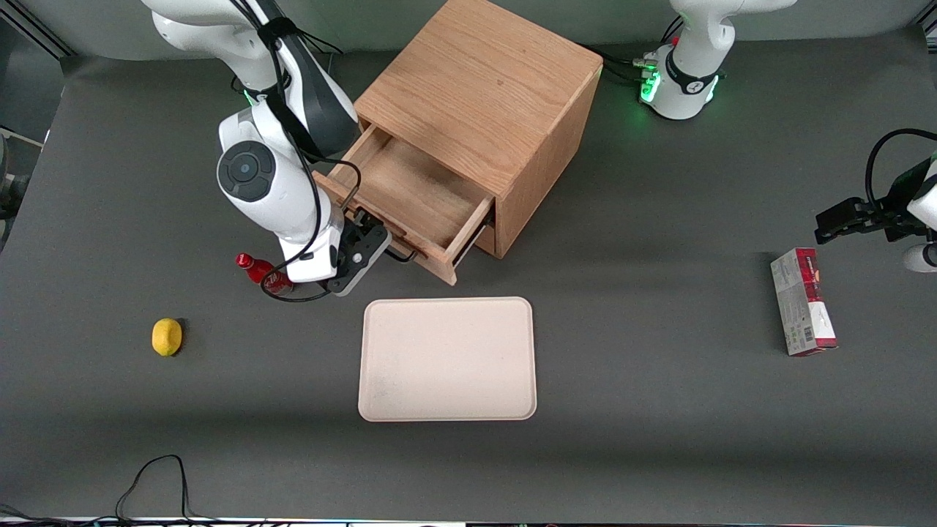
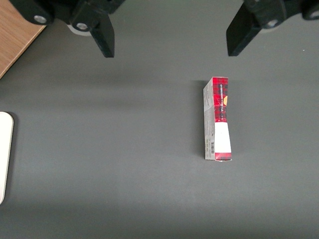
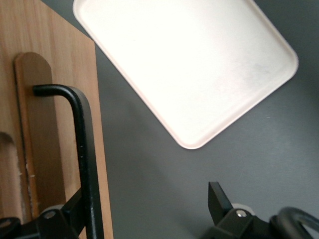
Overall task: Open upper drawer
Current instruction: 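Pull the upper drawer outward by its handle with the right gripper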
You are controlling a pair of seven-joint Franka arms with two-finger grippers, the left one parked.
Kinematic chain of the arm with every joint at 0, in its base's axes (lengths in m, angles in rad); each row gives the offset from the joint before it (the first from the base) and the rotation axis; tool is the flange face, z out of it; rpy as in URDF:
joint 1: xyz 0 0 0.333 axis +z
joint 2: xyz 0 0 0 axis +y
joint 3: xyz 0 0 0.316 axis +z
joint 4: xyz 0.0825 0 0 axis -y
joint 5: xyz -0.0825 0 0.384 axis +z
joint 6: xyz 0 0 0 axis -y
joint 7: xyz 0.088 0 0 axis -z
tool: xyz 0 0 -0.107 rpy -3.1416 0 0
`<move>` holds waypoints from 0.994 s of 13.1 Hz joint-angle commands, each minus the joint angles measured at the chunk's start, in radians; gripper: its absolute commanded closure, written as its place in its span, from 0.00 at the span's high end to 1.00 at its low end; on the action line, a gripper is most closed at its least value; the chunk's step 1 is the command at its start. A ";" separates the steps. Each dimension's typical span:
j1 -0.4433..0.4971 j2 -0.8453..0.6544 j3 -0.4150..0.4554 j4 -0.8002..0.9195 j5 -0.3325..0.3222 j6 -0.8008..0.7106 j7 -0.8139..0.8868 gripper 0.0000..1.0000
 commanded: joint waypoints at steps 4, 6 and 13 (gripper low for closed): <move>-0.069 0.074 0.000 0.111 -0.021 -0.020 -0.056 1.00; -0.097 0.094 0.000 0.140 -0.020 -0.031 -0.075 1.00; -0.160 0.147 0.000 0.229 -0.013 -0.071 -0.108 1.00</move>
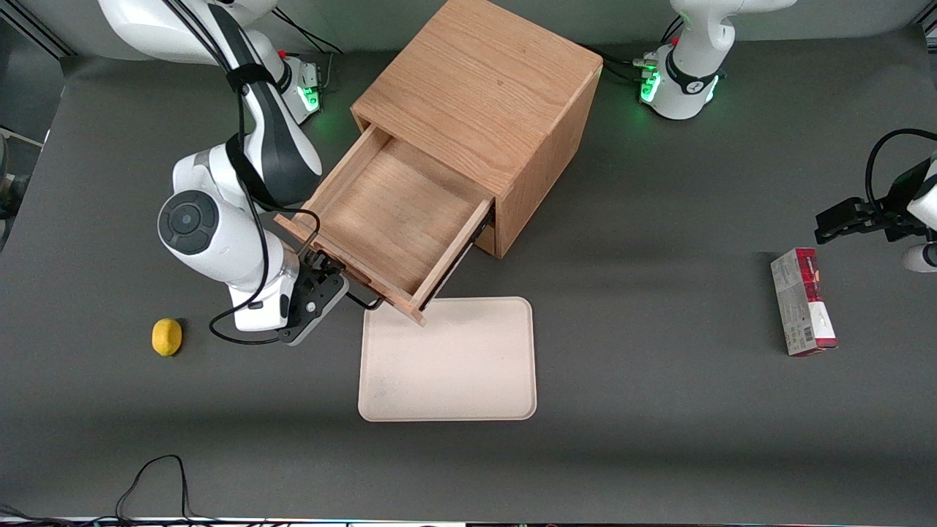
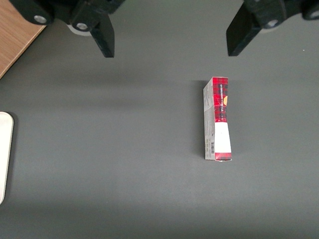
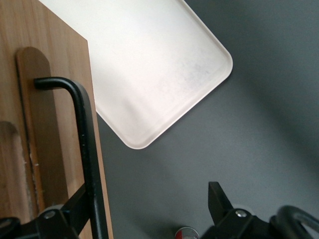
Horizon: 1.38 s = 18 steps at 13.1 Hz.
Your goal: Open upper drawer
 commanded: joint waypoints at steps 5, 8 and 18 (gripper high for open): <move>-0.028 0.035 0.001 0.056 -0.005 -0.022 -0.027 1.00; -0.028 0.026 0.001 0.096 0.000 -0.093 -0.021 1.00; -0.112 -0.013 -0.019 0.346 0.006 -0.358 0.020 1.00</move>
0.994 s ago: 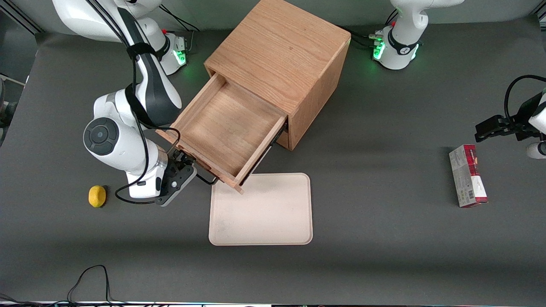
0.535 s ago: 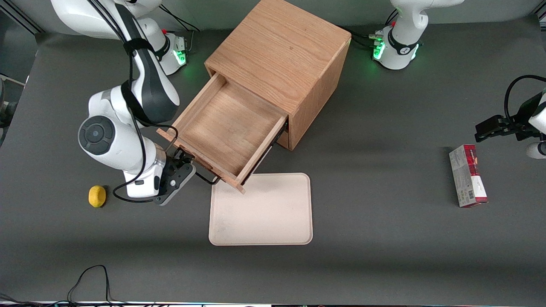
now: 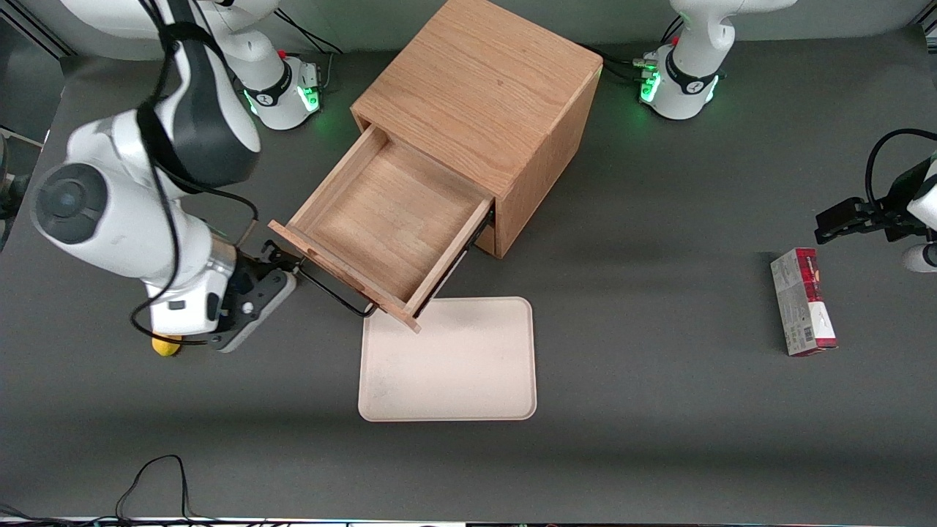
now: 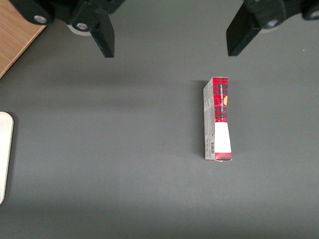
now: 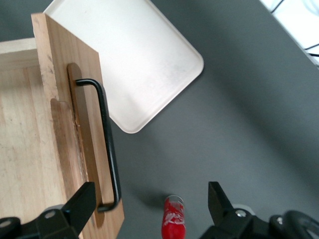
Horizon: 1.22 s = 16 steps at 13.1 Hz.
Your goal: Open upper drawer
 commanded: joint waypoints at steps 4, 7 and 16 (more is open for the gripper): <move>-0.063 -0.095 -0.050 0.038 0.004 -0.141 0.204 1.00; -0.060 -0.142 -0.103 0.027 -0.005 -0.213 0.311 1.00; -0.344 -0.372 0.112 -0.261 -0.087 -0.065 0.505 1.00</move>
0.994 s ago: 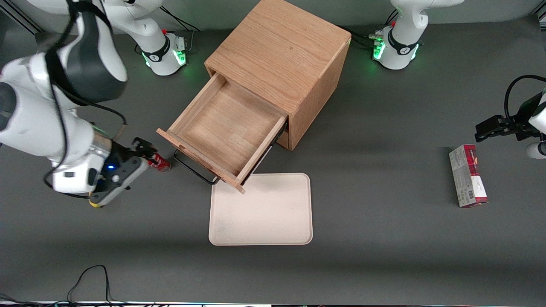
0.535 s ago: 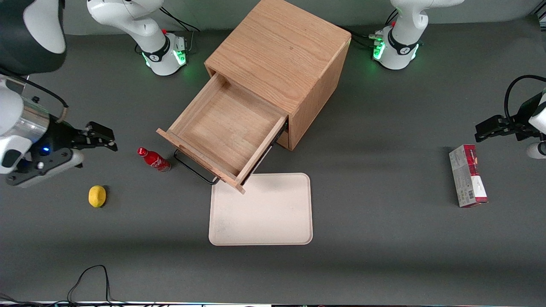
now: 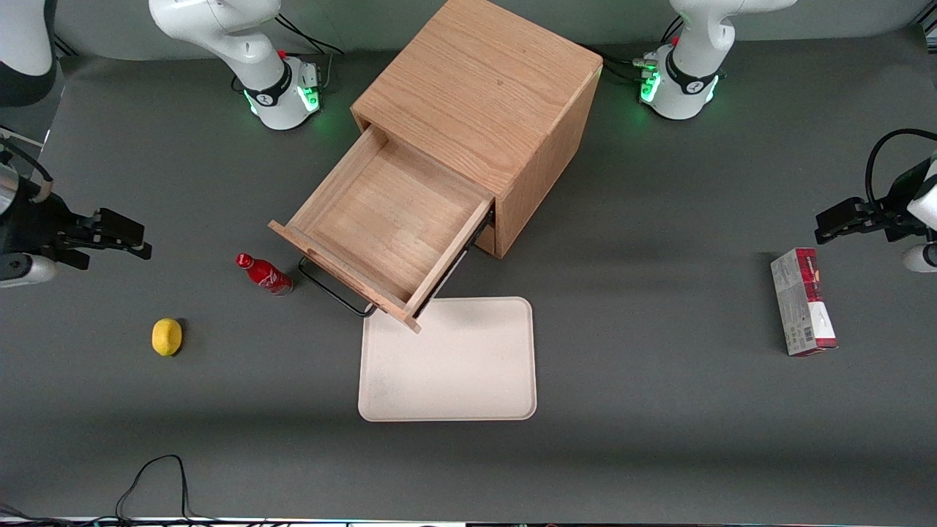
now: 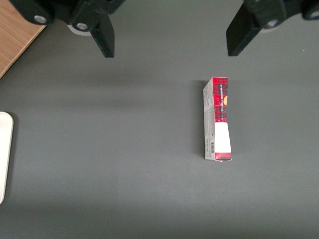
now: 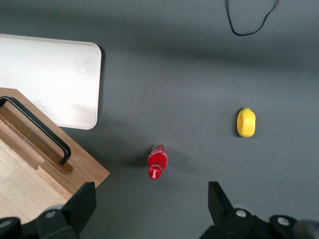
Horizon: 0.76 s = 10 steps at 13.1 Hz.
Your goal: Open upper drawer
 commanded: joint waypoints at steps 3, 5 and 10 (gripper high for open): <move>-0.153 -0.125 0.133 -0.139 -0.058 0.054 0.038 1.00; -0.197 -0.138 0.161 -0.154 -0.058 0.054 0.073 1.00; -0.233 -0.118 0.186 -0.128 -0.091 0.049 0.070 1.00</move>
